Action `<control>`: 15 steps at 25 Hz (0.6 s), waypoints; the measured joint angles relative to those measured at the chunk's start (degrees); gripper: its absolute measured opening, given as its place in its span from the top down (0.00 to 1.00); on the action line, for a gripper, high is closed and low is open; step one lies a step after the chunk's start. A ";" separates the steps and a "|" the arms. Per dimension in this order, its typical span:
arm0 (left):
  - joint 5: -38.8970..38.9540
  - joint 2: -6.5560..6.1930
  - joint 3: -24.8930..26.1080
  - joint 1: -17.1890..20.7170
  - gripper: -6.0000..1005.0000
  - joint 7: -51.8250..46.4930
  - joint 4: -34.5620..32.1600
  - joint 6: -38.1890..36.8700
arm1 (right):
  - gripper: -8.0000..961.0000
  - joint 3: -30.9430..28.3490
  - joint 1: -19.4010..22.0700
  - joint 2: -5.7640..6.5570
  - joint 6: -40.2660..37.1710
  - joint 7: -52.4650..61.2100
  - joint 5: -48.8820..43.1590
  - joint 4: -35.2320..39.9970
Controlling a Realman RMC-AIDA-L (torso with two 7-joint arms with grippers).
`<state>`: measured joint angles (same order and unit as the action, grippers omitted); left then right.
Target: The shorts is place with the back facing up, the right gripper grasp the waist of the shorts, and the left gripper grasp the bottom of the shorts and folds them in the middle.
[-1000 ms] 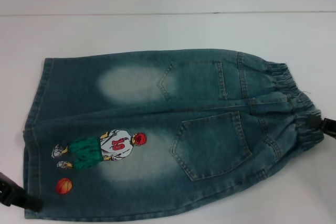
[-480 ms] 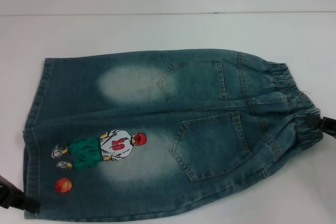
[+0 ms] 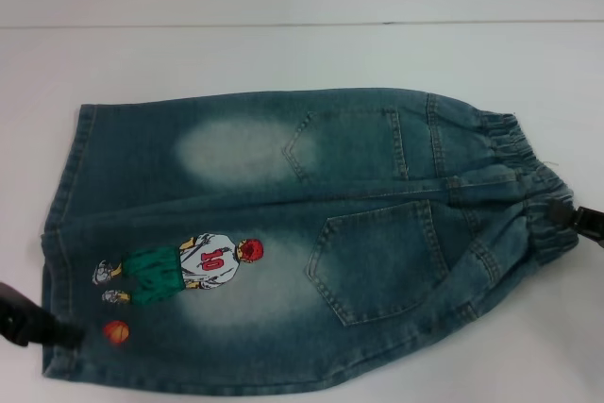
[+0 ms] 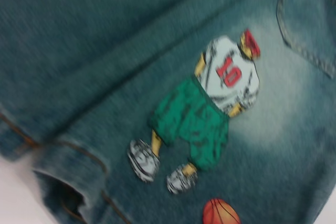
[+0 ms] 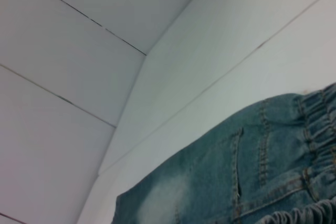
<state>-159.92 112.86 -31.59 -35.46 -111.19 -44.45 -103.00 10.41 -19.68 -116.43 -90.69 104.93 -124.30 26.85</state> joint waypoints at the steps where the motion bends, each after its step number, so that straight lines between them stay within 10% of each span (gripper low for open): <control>1: 0.11 -0.19 1.23 0.02 0.94 0.69 0.00 0.14 | 0.94 -0.04 0.08 -0.03 -0.29 -0.07 0.30 0.05; 15: 0.18 -2.12 9.03 1.13 0.94 4.15 -3.17 -0.61 | 0.94 -0.31 0.68 0.08 -1.07 -0.69 4.41 0.36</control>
<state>-159.74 110.75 -22.56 -34.33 -107.04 -47.63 -103.61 10.10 -19.00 -116.35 -91.76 104.24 -119.89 27.21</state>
